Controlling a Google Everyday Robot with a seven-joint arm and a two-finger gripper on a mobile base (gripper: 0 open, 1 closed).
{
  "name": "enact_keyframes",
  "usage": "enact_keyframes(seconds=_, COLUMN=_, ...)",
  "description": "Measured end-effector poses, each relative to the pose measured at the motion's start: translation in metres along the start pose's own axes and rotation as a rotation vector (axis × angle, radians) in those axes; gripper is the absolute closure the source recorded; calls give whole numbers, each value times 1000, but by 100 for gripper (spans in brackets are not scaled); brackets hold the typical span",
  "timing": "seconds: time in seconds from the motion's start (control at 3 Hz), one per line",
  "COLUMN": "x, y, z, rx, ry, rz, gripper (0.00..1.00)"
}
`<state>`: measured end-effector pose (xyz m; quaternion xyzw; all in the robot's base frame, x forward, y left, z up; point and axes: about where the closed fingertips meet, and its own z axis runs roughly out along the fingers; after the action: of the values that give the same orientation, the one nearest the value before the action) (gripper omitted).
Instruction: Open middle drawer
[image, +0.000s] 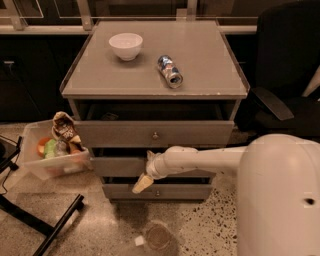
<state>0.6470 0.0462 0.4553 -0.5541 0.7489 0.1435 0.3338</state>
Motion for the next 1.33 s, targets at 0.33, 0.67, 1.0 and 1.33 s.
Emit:
enact_keyframes(seconds=0.33, x=-3, y=-11, z=27, rx=23, ry=16, rz=-12, gripper=0)
enact_keyframes(seconds=0.67, x=-2, y=-15, z=48, rx=13, ry=22, rz=-10, gripper=0)
enact_keyframes(seconds=1.0, x=8, y=-12, z=57, rx=-17, ry=35, rz=5, gripper=19)
enact_keyframes(seconds=1.33, x=17, y=-8, z=52, rx=-31, ry=43, rz=17, gripper=42)
